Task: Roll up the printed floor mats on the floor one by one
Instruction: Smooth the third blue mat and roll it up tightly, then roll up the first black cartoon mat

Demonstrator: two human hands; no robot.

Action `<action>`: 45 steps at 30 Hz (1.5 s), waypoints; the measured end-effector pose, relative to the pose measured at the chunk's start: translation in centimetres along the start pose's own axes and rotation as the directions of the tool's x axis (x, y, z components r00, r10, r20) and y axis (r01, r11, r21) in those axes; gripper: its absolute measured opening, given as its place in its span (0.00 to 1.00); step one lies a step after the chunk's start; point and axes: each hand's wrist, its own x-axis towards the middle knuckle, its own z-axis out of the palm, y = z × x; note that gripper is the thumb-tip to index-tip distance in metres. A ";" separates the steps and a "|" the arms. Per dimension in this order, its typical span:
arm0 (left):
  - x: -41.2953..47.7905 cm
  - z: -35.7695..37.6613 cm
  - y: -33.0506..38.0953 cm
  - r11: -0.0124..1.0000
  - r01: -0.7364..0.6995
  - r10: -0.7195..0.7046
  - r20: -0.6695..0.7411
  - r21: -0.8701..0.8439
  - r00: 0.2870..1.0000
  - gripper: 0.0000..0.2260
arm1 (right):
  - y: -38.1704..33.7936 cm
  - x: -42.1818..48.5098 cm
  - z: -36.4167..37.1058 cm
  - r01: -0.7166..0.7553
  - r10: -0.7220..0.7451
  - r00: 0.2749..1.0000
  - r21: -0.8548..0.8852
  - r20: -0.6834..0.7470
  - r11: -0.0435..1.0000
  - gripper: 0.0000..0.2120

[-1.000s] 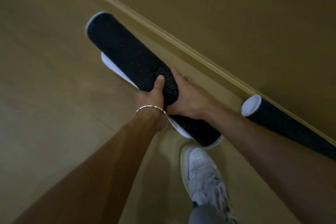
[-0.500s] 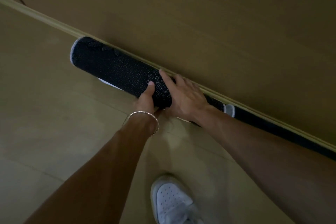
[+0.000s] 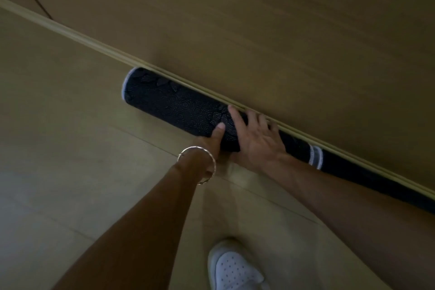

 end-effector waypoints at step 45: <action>-28.0 -57.5 9.8 0.649 0.289 0.518 -0.686 0.704 0.510 0.23 | -51.3 -0.5 -41.0 0.899 -0.892 0.434 -0.008 -0.128 0.439 0.28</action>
